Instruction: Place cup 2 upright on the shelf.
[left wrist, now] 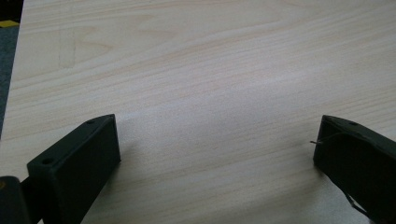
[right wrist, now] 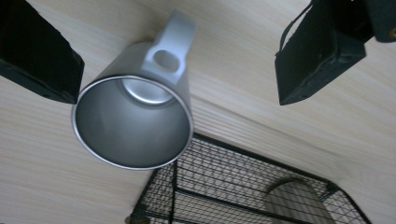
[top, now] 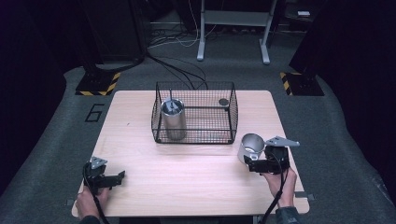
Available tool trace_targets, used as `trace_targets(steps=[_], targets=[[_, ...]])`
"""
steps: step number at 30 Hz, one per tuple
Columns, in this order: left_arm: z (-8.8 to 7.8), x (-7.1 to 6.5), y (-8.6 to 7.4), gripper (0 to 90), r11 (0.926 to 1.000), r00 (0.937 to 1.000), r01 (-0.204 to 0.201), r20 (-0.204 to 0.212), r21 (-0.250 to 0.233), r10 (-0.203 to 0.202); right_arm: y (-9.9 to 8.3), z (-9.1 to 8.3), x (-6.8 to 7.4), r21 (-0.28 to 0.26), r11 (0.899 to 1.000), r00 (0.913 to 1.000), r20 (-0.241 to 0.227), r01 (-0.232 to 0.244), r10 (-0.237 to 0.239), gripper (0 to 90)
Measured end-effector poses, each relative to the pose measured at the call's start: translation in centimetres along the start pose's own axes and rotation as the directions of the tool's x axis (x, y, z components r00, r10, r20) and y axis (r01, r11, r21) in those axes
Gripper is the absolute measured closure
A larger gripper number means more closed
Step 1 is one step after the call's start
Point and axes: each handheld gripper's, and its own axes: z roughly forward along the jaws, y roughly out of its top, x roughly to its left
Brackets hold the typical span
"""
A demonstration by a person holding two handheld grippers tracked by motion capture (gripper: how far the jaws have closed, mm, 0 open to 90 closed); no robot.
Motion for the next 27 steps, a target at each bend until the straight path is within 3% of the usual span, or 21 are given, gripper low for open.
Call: trace_targets(steps=[6,14,27], targets=[[0.0,0.0,0.0,0.3,1.0000,1.0000,0.000,0.000,0.000,0.000,0.9,1.8,-1.1,0.040,0.999,0.9986,0.049,-0.021,0.019,1.0],[0.0,0.0,0.0,0.3,1.0000,1.0000,0.000,0.000,0.000,0.000,1.8,4.3,-1.0,0.112,0.993,0.9944,0.103,-0.036,0.024,1.3],[0.0,0.0,0.0,0.3,1.0000,1.0000,0.000,0.000,0.000,0.000,2.1,6.5,-1.7,0.147,0.985,0.9901,0.119,-0.092,0.074,1.5]])
